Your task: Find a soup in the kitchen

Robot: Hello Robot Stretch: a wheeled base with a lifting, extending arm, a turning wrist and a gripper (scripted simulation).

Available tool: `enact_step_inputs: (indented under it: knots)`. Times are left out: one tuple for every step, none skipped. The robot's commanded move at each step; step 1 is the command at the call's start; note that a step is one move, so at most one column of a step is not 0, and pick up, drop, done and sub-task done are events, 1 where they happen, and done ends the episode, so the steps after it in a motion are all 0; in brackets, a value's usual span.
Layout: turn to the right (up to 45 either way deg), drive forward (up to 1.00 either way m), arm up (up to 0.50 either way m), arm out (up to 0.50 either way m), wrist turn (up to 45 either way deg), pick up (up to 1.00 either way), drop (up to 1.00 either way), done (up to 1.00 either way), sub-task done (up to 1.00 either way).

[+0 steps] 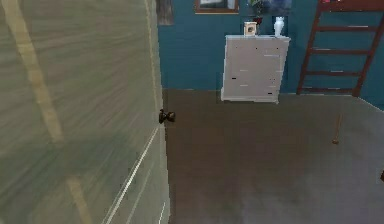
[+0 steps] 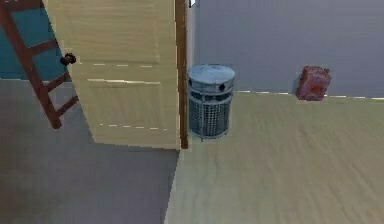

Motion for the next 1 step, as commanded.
enact_step_inputs:
  knots:
    - [45.0,0.00,0.00,0.00,0.0,0.00,0.00,0.00,0.00]
